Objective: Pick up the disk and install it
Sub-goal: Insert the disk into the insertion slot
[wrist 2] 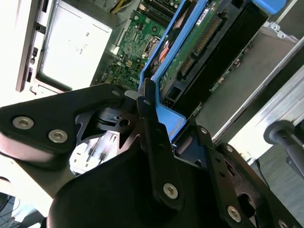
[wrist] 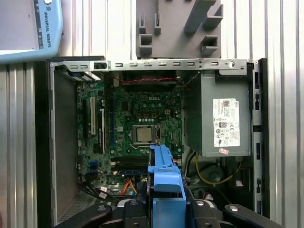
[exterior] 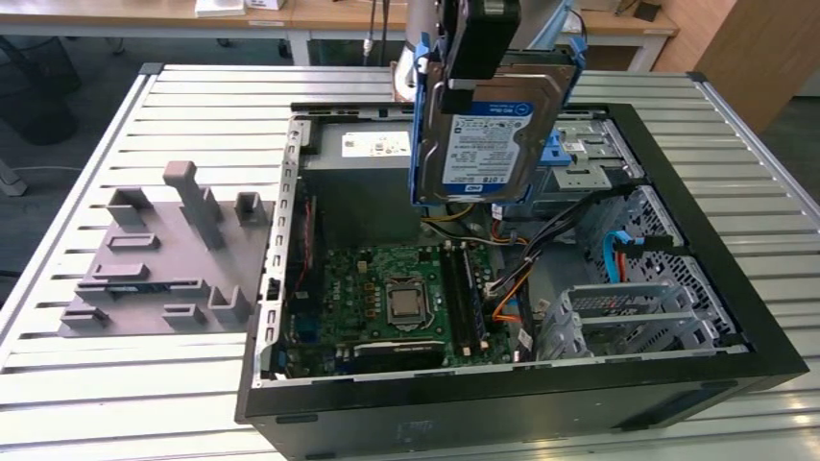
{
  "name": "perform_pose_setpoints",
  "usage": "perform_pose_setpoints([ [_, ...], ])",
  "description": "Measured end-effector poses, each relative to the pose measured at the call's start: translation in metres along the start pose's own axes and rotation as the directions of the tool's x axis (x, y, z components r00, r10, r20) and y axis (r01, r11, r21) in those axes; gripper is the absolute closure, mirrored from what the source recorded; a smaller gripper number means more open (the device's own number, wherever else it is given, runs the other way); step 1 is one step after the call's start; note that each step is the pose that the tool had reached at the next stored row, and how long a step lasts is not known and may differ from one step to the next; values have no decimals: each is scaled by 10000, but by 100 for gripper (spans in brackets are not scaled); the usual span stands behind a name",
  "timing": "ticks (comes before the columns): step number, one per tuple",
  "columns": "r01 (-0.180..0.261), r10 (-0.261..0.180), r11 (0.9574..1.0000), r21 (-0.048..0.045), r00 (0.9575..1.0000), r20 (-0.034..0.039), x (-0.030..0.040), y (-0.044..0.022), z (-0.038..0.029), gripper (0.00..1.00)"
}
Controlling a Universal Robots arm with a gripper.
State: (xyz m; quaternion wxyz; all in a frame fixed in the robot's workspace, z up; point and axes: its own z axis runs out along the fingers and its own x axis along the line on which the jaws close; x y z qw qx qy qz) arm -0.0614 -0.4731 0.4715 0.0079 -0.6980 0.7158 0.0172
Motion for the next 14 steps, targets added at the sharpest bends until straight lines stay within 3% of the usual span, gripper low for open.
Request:
perform_pose_setpoints([
  [2, 1, -1, 10000, 0, 10000, 92, 20, 0, 2, 64],
  [6, 1, -1, 10000, 0, 10000, 76, 69, -1, 4, 64],
  [14, 0, 0, 10000, 2, 10000, 52, 270, -11, 18, 64],
])
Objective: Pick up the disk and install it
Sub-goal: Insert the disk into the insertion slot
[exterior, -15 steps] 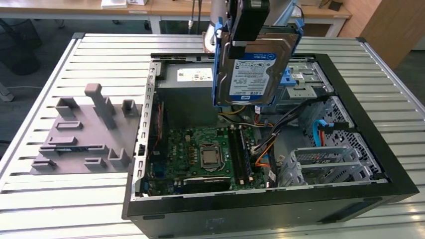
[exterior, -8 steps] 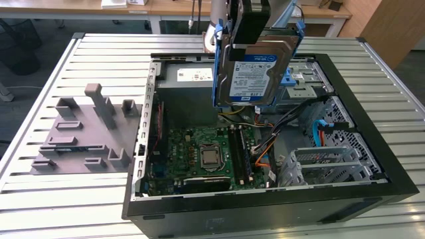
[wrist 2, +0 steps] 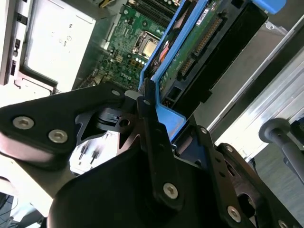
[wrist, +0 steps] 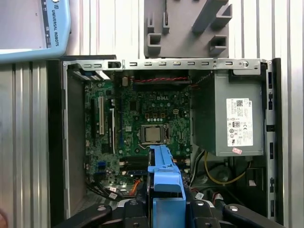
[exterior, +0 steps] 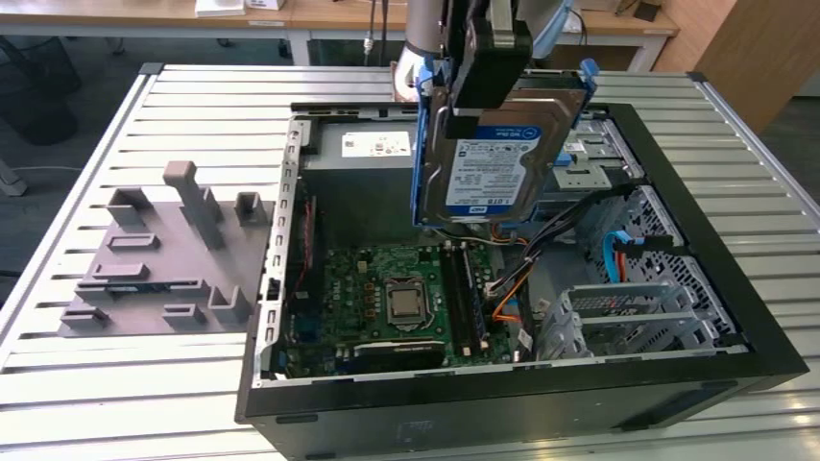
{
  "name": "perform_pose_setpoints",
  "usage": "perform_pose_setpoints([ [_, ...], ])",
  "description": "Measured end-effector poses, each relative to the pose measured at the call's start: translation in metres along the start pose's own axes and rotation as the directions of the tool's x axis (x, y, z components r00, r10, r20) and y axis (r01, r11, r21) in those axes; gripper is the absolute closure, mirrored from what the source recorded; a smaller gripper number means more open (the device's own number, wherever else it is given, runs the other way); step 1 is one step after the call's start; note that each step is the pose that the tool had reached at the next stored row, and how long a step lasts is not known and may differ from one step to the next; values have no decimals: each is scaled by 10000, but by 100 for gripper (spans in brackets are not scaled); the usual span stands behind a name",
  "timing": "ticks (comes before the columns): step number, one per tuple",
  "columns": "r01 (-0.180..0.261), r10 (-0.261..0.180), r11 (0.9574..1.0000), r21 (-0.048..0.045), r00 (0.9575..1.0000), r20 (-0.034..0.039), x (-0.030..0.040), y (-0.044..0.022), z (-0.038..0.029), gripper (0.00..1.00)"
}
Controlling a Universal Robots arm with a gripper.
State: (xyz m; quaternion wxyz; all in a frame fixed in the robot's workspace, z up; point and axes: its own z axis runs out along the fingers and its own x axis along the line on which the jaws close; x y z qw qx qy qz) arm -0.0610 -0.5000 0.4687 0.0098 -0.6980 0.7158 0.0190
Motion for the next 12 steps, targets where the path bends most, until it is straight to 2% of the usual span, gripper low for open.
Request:
perform_pose_setpoints([
  [6, 0, 0, 10000, -2, 10000, -4, 13, -153, 30, 64],
  [8, 0, 0, 10000, -2, 10000, -2, 41, -170, 34, 64],
  [12, 0, 0, 10000, -1, 10000, -32, 140, -175, 36, 64],
])
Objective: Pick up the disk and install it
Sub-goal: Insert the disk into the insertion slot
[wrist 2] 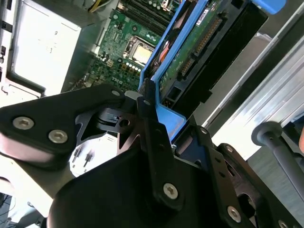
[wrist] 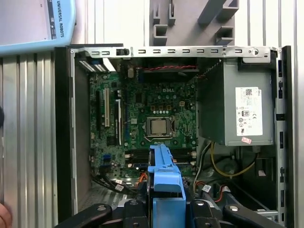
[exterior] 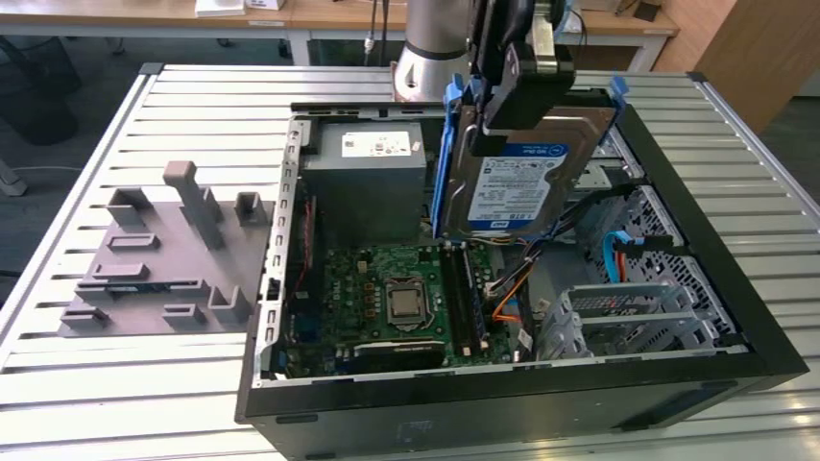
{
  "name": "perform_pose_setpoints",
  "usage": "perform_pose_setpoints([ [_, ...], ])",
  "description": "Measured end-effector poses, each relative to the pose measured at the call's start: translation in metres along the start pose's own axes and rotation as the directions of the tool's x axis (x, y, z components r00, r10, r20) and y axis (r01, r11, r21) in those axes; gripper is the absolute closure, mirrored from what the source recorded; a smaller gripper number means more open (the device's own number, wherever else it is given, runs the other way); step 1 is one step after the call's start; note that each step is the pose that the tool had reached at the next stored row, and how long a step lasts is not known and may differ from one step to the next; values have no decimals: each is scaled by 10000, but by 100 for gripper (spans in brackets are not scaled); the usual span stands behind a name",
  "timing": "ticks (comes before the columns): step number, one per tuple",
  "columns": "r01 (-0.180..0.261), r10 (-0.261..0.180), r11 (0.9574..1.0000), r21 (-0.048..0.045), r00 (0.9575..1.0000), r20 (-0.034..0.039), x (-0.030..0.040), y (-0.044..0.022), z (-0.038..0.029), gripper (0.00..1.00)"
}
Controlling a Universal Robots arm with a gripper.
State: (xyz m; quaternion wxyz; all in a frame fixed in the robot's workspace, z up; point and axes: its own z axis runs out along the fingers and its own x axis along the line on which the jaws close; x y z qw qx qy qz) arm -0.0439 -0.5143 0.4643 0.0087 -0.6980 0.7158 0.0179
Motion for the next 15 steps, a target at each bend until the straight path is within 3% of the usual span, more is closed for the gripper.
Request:
perform_pose_setpoints([
  [5, -1, 1, 10000, 1, 10000, -47, 134, -4, 4, 64],
  [8, -2, 2, 10000, 3, 9999, -111, 199, -6, 5, 64],
  [11, -3, 3, 10000, 5, 9998, -201, 225, -20, 8, 64],
  [15, -3, 3, 10000, 6, 9998, -218, 280, -55, 17, 64],
])
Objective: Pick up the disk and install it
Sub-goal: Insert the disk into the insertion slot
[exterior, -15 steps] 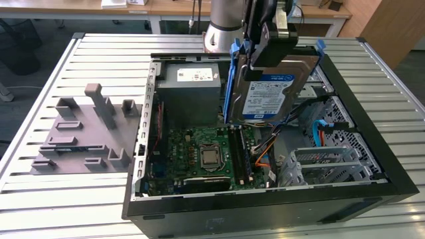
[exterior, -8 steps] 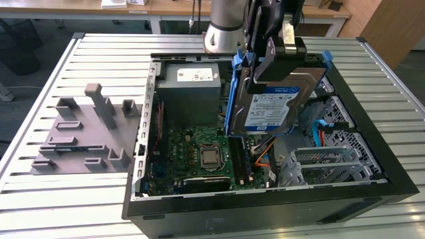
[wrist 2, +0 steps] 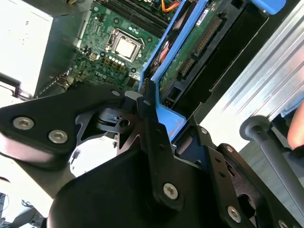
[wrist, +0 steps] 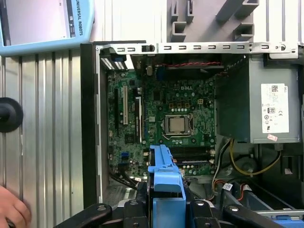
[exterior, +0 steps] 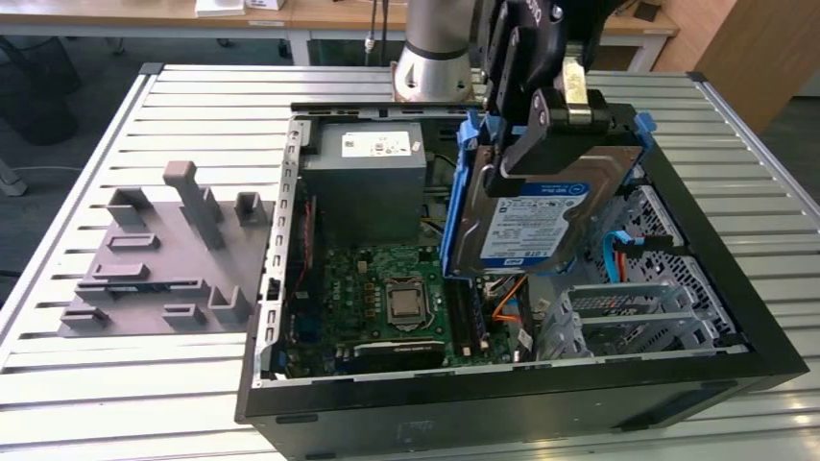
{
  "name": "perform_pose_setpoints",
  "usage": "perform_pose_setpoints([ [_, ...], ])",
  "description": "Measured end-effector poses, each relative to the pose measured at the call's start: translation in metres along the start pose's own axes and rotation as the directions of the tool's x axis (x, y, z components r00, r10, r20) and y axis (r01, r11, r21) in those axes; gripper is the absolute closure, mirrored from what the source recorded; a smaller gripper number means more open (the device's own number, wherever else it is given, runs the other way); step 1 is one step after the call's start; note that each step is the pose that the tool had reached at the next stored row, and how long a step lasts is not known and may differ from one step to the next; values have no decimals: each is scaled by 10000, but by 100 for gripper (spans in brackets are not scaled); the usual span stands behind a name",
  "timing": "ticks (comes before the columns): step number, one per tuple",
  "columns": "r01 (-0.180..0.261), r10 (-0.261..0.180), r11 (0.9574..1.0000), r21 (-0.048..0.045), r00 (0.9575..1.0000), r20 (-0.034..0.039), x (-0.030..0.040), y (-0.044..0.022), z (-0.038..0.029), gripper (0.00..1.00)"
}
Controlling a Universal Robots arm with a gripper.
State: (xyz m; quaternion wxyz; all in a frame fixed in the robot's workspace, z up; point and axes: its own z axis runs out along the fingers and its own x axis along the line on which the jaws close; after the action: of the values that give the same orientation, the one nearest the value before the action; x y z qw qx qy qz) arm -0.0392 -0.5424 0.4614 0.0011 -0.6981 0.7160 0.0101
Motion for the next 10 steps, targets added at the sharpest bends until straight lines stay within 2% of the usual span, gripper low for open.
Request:
perform_pose_setpoints([
  [5, 0, 0, 10000, -1, 10000, -13, 98, -33, 11, 64],
  [10, 0, 0, 10000, 0, 10000, -30, 112, -104, 18, 64],
])
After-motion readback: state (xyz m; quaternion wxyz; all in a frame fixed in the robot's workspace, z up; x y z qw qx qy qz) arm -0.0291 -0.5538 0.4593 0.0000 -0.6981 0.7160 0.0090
